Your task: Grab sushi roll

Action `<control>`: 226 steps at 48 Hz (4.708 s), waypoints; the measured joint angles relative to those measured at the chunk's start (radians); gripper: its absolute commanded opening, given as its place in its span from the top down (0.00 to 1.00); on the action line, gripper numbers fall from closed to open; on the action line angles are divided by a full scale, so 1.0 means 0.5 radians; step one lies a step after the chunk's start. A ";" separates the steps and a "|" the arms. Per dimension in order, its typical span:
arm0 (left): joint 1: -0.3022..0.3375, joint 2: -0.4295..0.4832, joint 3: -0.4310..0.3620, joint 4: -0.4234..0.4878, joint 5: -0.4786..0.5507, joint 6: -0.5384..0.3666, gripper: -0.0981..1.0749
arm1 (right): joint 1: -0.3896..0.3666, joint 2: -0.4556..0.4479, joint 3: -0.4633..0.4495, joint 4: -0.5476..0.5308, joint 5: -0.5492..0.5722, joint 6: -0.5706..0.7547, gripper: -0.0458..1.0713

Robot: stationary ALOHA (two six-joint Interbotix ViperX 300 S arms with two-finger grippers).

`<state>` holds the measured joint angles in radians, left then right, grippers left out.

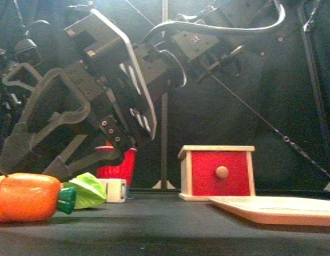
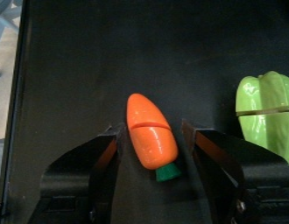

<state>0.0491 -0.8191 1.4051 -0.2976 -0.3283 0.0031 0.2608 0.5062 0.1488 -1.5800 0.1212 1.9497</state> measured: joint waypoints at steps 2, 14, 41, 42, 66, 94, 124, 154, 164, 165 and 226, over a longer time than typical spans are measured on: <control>-0.003 0.000 0.003 0.000 -0.003 0.000 0.09 | 0.003 -0.012 0.006 0.003 0.000 0.000 0.17; -0.003 0.000 0.000 0.000 -0.003 -0.003 0.09 | 0.000 -0.178 0.067 -0.003 0.003 0.000 0.17; -0.074 0.000 0.000 -0.043 0.003 -0.015 0.09 | -0.347 -0.307 0.169 -0.224 0.018 -0.003 0.17; -0.074 0.000 0.000 -0.046 0.003 -0.015 0.09 | -0.362 -0.307 0.169 -0.236 0.018 -0.003 0.17; -0.077 0.000 0.000 -0.055 0.003 -0.018 0.09 | -0.561 -0.291 0.184 -0.405 0.058 -0.003 0.16; -0.077 0.000 0.000 -0.055 0.003 -0.018 0.09 | -0.644 -0.153 0.184 -0.405 0.086 -0.003 0.17; -0.077 0.000 0.000 -0.055 0.003 -0.018 0.09 | -0.653 -0.095 0.160 -0.408 0.061 0.000 0.17; -0.077 0.000 0.000 -0.055 0.006 -0.018 0.09 | -0.577 -0.110 0.150 -0.426 0.144 -0.006 0.17; -0.074 0.000 0.000 -0.055 0.003 -0.018 0.09 | -0.549 -0.160 0.147 -0.460 0.193 -0.006 0.17; -0.074 -0.003 0.000 -0.055 0.003 -0.015 0.09 | -0.546 -0.160 0.147 -0.463 0.199 -0.006 0.17; -0.074 0.000 0.000 -0.055 0.003 -0.018 0.09 | -0.558 -0.012 0.104 -0.396 0.218 -0.003 0.05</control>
<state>0.0123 -0.8191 1.4051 -0.3252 -0.3267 -0.0061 -0.0184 0.5001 0.2010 -1.7779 0.2301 1.9482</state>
